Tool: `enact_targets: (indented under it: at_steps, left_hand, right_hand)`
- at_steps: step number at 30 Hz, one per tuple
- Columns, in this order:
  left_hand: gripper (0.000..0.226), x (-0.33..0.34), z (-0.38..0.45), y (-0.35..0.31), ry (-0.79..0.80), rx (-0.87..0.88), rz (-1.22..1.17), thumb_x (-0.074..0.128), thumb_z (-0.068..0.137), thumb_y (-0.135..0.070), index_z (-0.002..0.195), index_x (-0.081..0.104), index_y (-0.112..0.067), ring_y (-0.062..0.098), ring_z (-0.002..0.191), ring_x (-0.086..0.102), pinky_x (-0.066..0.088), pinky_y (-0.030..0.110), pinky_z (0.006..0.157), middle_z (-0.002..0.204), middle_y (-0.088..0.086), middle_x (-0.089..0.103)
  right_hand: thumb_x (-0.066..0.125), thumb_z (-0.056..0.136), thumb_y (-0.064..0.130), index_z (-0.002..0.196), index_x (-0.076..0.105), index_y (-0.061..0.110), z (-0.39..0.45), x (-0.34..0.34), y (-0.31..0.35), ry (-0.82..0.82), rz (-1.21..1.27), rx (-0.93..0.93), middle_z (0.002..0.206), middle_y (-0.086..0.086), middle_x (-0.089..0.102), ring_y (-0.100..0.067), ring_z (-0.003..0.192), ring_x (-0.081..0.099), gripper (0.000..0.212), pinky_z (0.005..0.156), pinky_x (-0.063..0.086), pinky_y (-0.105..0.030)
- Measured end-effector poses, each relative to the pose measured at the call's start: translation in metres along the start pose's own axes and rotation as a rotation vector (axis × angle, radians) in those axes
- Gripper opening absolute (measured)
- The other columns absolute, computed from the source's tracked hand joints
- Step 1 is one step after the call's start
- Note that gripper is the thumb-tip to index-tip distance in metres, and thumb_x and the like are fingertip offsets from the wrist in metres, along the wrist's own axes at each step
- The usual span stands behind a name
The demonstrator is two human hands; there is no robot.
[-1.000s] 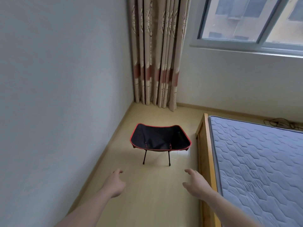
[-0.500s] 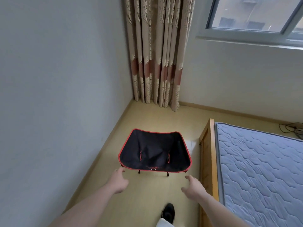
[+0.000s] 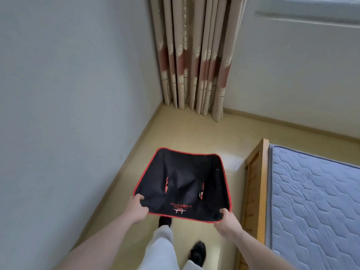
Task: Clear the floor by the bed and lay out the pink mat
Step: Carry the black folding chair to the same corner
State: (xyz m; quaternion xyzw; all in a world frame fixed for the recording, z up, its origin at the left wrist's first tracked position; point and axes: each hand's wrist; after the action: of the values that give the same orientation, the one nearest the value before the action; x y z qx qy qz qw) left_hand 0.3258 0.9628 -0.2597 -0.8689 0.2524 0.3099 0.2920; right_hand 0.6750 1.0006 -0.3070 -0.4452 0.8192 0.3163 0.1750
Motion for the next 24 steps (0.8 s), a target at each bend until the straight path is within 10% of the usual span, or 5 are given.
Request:
enact_targets:
  at_steps: [8, 15, 21, 24]
  left_hand:
    - [0.057, -0.019, 0.09, 0.013, 0.051, -0.124, 0.092, 0.058, 0.082, -0.014, 0.138, 0.051, -0.014, 0.025, 0.093, 0.057, 0.045, 0.029, 0.069, 0.142, 0.01, 0.045]
    - [0.073, 0.0, 0.177, 0.014, 0.144, -0.301, 0.139, 0.064, 0.079, -0.02, 0.146, 0.037, -0.008, 0.033, 0.116, 0.055, 0.045, 0.034, 0.088, 0.147, 0.015, 0.041]
    - [0.084, 0.029, 0.232, 0.006, 0.243, -0.442, 0.188, 0.075, 0.075, -0.02, 0.143, 0.031, 0.0, 0.04, 0.125, 0.052, 0.047, 0.043, 0.101, 0.141, 0.023, 0.048]
    - [0.074, 0.035, 0.247, 0.009, 0.305, -0.522, 0.22, 0.075, 0.075, -0.02, 0.135, 0.035, -0.002, 0.04, 0.11, 0.061, 0.053, 0.039, 0.078, 0.128, 0.021, 0.056]
  right_hand:
    - [0.067, 0.091, 0.02, 0.156, 0.03, 0.023, 0.065, -0.015, 0.024, -0.025, 0.078, 0.112, 0.156, -0.007, 0.037, -0.027, 0.118, 0.063, 0.075, 0.08, 0.065, -0.031]
    - [0.061, 0.096, 0.019, 0.162, 0.008, 0.022, 0.124, -0.003, 0.025, -0.017, 0.061, 0.415, 0.167, -0.013, 0.014, -0.043, 0.147, 0.032, 0.085, 0.111, 0.045, -0.047]
    - [0.062, 0.095, 0.015, 0.163, -0.003, 0.023, 0.163, 0.017, 0.02, 0.026, 0.185, 0.645, 0.169, -0.015, 0.006, -0.043, 0.144, 0.038, 0.095, 0.109, 0.049, -0.046]
    - [0.068, 0.092, 0.016, 0.163, -0.005, 0.024, 0.174, 0.027, 0.018, -0.008, 0.233, 0.726, 0.164, -0.017, 0.014, -0.042, 0.136, 0.048, 0.102, 0.102, 0.053, -0.045]
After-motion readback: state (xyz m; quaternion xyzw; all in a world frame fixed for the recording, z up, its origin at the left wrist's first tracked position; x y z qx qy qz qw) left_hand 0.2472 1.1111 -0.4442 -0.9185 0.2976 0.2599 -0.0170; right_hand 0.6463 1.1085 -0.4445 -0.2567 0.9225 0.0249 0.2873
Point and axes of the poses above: each hand's wrist, its own z-axis towards the middle knuckle, its own x-axis out of the palm, y = z × x
